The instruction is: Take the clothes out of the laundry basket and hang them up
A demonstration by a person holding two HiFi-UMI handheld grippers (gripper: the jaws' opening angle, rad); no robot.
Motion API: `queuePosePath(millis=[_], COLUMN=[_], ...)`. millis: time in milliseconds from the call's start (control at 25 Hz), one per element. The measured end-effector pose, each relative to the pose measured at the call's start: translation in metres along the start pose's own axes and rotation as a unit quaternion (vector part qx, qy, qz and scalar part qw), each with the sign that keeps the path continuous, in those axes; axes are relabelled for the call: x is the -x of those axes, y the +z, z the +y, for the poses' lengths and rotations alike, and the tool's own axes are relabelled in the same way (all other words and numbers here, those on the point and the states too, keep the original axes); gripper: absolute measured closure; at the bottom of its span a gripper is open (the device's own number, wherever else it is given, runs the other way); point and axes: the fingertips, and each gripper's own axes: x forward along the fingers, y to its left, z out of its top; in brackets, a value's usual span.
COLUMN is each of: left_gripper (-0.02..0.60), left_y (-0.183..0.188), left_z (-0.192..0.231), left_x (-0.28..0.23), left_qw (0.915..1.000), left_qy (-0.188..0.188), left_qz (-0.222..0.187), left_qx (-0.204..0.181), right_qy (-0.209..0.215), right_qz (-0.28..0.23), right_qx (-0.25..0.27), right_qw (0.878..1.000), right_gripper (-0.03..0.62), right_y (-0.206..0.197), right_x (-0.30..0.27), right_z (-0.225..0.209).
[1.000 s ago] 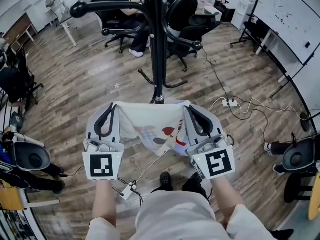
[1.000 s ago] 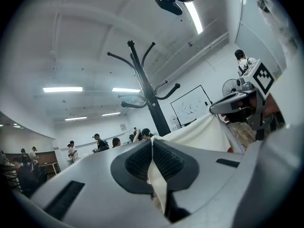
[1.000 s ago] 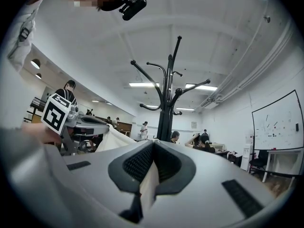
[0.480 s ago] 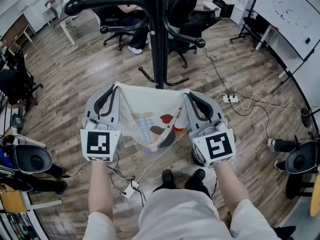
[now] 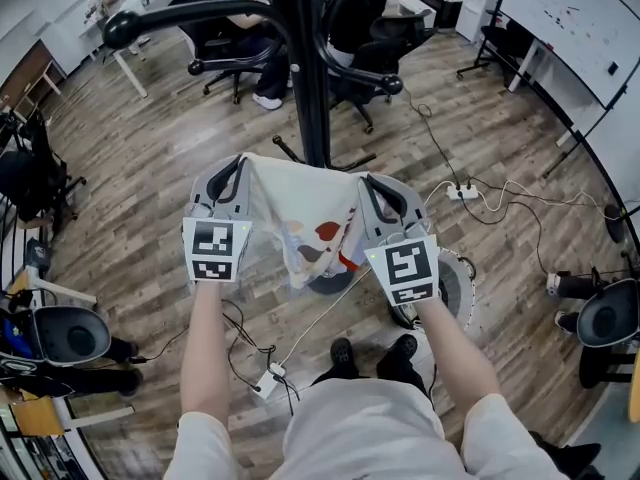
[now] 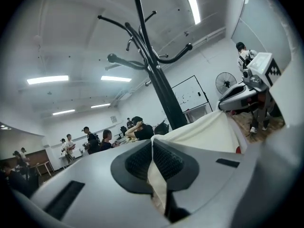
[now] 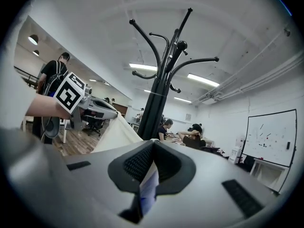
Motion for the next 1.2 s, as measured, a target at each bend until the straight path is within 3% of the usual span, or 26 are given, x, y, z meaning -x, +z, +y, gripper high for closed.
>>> queuePosePath(millis=[360,880,1200], left_gripper=[0.557,0.557,0.555], left_y=[-0.078,-0.166,-0.18], left_z=[-0.028,-0.087,-0.116], left_x=[-0.04,-0.04,-0.028], left_qw=[0.9946,0.9694,0.9545], left_qy=[-0.049,-0.121,-0.143], left_qz=[0.075,0.175,0.147], left_qx=[0.053,0.123,0.216], right_qy=[-0.006,0.033,0.078], right_qz=[0.077,0.18,0.204], right_qx=[-0.013,-0.048,-0.102], right_qw=[0.997,0.982,0.97], right_gripper=[0.586,0.585,0.582], right_y=[-0.069,-0.161,-0.183], right_x=[-0.025,-0.022,-0.019], right_z=[-0.003,0.043,0.087])
